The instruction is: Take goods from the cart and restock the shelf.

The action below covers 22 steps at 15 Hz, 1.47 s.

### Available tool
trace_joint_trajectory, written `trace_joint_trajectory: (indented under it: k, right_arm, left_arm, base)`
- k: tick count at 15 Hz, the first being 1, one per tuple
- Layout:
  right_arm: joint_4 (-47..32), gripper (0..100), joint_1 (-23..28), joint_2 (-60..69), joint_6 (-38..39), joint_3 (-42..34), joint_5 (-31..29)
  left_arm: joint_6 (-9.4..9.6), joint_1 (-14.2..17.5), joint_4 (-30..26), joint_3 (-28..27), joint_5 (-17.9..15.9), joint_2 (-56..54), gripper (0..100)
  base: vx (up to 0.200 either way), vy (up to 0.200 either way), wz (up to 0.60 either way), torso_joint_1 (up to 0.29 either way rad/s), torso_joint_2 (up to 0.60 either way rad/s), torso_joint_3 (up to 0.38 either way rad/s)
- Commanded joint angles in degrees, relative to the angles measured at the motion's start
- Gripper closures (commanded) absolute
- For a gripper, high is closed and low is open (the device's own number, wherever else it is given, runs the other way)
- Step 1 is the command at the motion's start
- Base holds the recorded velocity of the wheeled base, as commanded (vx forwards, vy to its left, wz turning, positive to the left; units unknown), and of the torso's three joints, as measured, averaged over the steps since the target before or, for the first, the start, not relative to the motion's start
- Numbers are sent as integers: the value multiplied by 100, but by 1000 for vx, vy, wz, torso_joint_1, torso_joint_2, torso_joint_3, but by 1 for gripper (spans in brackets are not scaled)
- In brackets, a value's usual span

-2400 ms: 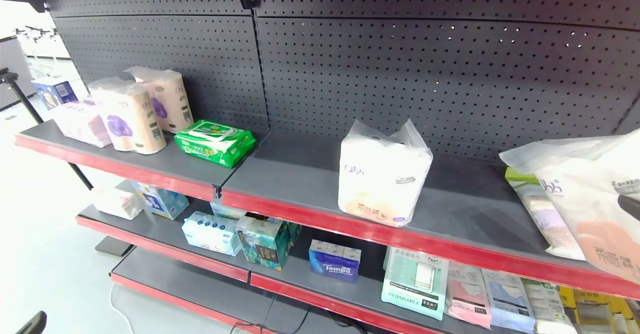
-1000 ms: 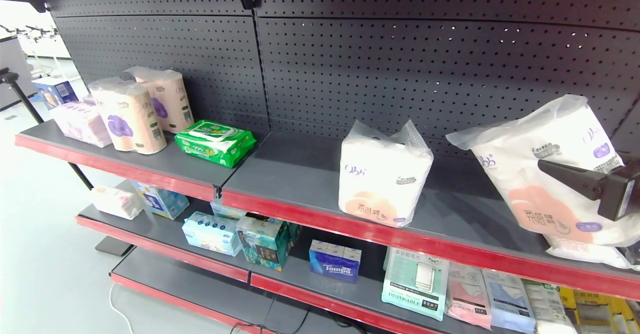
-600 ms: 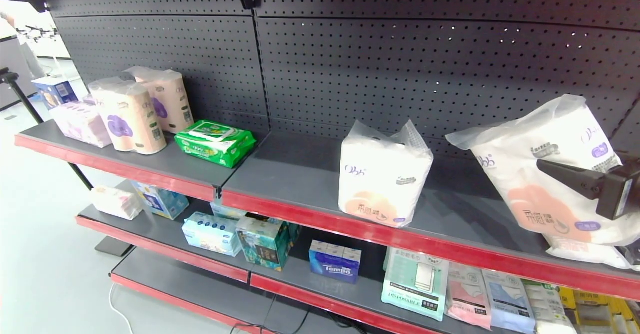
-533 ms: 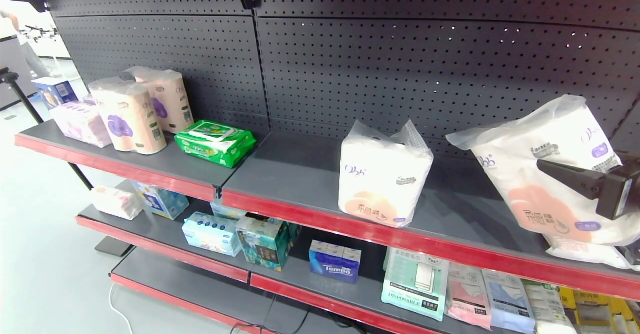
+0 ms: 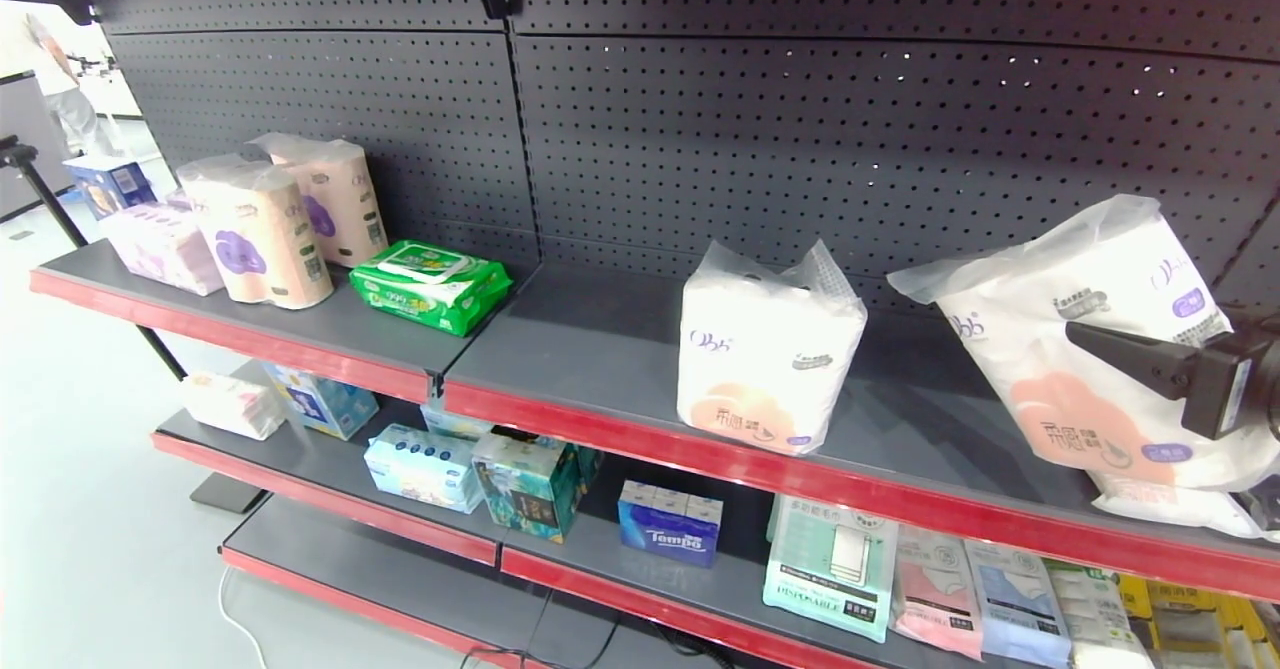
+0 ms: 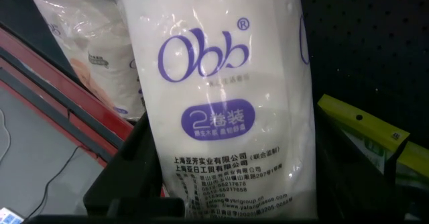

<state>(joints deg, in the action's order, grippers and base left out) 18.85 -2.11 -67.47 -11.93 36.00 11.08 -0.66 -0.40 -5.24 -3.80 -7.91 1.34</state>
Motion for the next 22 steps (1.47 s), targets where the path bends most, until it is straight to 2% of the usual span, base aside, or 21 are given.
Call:
trace_joint_trajectory:
  k: [1,3,4,5,7,10,12,14,15,16,17,18,19,22]
  right_arm:
    - [14,100,35,-38,-2,12,8]
    - [14,100,53,-46,-2,30,8]
    - [14,100,61,-46,-2,21,8]
    - [14,100,61,-46,-2,21,-1]
    - [14,100,61,-46,-11,39,8]
    - [14,100,70,-38,-11,21,-1]
    - [14,100,79,-29,-2,21,-1]
    - [14,100,158,-29,-2,30,8]
    - [14,100,158,-29,-2,21,8]
    - [14,100,158,-29,-2,21,8]
    - [14,100,167,-29,-2,21,8]
    - [14,100,158,-38,-2,30,8]
    - [14,100,158,-46,7,21,8]
    - [14,100,185,-46,95,-14,8]
  left_arm:
    - [-4,5,6,2,97,-37,0]
    - [22,14,14,20,835,-55,0]
    - [4,14,23,29,1046,-46,0]
    - [-13,40,23,29,1090,-46,0]
    - [4,119,23,29,1064,42,0]
    - [22,49,32,38,651,-134,0]
    - [136,49,32,46,730,-134,0]
    - [154,49,85,55,677,-73,0]
    - [233,49,137,73,651,-134,0]
    - [523,49,489,292,615,-134,0]
    - [444,49,603,380,615,-134,0]
    - [250,49,507,372,633,-125,0]
    - [171,49,524,380,642,-134,0]
    - [75,49,524,380,642,-134,0]
  base:
    - [0,0,0,0,0,0]
    - [0,0,0,0,0,0]
    - [0,0,0,0,0,0]
    - [0,0,0,0,0,0]
    - [0,0,0,0,0,0]
    - [0,0,0,0,0,0]
    - [0,0,0,0,0,0]
    - [0,0,0,0,0,0]
    - [0,0,0,0,0,0]
    - [0,0,0,0,0,0]
    - [0,0,0,0,0,0]
    - [0,0,0,0,0,0]
    - [0,0,0,0,0,0]
    - [0,0,0,0,0,0]
